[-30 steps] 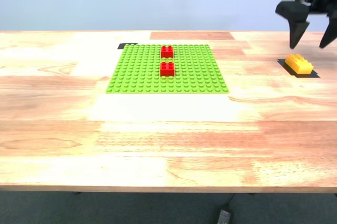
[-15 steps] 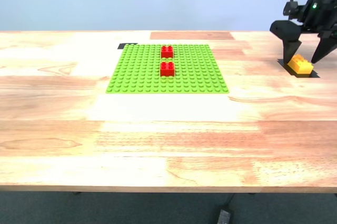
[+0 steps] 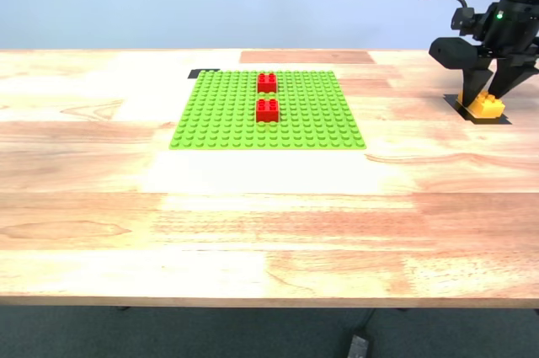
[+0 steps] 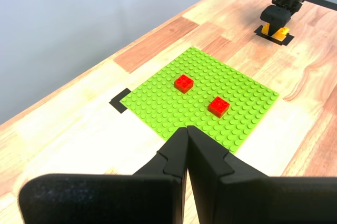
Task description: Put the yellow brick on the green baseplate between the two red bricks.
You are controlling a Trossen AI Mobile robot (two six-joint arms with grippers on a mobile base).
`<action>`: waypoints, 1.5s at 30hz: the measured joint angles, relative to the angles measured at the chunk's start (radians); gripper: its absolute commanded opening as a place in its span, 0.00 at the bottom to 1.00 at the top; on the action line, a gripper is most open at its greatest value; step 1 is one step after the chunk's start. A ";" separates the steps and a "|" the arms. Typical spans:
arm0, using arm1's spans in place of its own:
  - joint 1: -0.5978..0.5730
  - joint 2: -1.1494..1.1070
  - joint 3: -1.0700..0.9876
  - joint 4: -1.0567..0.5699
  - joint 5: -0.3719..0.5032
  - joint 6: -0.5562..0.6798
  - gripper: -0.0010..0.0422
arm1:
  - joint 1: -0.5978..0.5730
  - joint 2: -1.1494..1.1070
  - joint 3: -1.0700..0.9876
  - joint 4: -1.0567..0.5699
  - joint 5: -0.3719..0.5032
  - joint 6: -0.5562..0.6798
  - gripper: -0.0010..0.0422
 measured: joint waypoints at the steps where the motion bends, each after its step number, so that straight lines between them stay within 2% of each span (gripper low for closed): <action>1: 0.000 0.000 0.000 0.000 0.000 0.000 0.02 | 0.000 -0.001 0.000 0.004 -0.006 0.000 0.11; 3: 0.000 0.000 0.000 -0.003 0.000 0.000 0.02 | 0.000 -0.003 0.000 0.006 -0.022 -0.004 0.01; 8: 0.000 0.000 0.000 -0.002 0.000 0.000 0.02 | 0.012 -0.022 0.029 -0.015 -0.027 -0.012 0.09; 18: 0.000 0.000 0.000 0.000 0.000 0.000 0.02 | 0.100 -0.159 0.199 -0.139 -0.023 -0.208 0.09; 26: 0.000 0.000 0.000 -0.003 0.000 0.000 0.02 | 0.295 -0.134 0.400 -0.231 -0.026 -0.429 0.09; 37: 0.000 -0.001 0.000 -0.003 0.000 0.000 0.02 | 0.581 0.039 0.570 -0.234 -0.011 -0.716 0.08; 45: 0.000 0.000 0.000 -0.003 0.000 0.000 0.02 | 0.687 0.190 0.679 -0.238 -0.012 -0.802 0.04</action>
